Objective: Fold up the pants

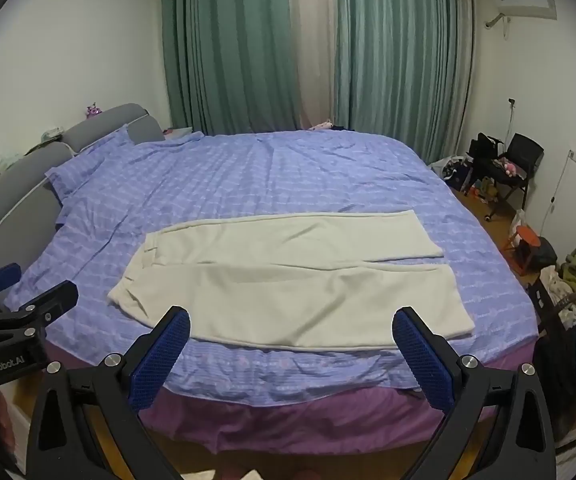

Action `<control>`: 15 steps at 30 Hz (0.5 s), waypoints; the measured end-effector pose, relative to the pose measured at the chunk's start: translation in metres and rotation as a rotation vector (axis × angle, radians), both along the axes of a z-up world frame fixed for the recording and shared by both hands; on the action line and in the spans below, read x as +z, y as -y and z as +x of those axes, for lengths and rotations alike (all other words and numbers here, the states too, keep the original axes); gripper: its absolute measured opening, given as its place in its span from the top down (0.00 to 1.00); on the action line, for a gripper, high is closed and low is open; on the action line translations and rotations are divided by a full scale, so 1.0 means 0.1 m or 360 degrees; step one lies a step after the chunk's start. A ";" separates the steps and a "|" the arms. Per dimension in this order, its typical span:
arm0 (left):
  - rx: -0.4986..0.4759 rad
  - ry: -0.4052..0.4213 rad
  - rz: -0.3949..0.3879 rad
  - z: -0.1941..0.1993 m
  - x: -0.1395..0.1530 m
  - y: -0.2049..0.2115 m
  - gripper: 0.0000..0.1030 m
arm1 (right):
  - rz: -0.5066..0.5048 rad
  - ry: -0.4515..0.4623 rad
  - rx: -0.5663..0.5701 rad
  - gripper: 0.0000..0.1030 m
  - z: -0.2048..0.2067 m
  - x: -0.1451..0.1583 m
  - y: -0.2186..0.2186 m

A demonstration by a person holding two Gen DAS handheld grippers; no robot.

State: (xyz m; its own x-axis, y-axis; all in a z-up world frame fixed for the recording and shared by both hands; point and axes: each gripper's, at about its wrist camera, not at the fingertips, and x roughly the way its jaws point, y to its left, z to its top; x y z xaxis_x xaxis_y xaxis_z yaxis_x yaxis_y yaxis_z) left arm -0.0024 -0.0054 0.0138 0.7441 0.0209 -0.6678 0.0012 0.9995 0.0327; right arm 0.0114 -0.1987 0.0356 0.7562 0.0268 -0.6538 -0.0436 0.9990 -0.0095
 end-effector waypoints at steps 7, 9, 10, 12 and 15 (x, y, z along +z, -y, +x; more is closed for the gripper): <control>0.0016 0.0001 -0.0007 -0.01 -0.02 0.00 0.00 | 0.0013 0.0028 0.0013 0.01 -0.13 -0.05 0.11; 0.0022 0.0003 -0.0007 0.00 -0.01 0.00 0.00 | 0.0011 0.0030 0.0016 0.01 -0.12 -0.05 0.12; 0.0026 0.0004 -0.0008 0.00 -0.01 0.00 0.00 | 0.0011 0.0031 0.0015 0.01 -0.13 -0.05 0.11; 0.0032 0.0005 -0.0010 0.00 0.00 0.00 0.00 | 0.0008 0.0036 0.0020 0.01 -0.13 -0.05 0.11; 0.0035 0.0006 -0.0014 0.00 0.00 0.00 0.00 | 0.0008 0.0041 0.0027 0.01 -0.12 -0.05 0.11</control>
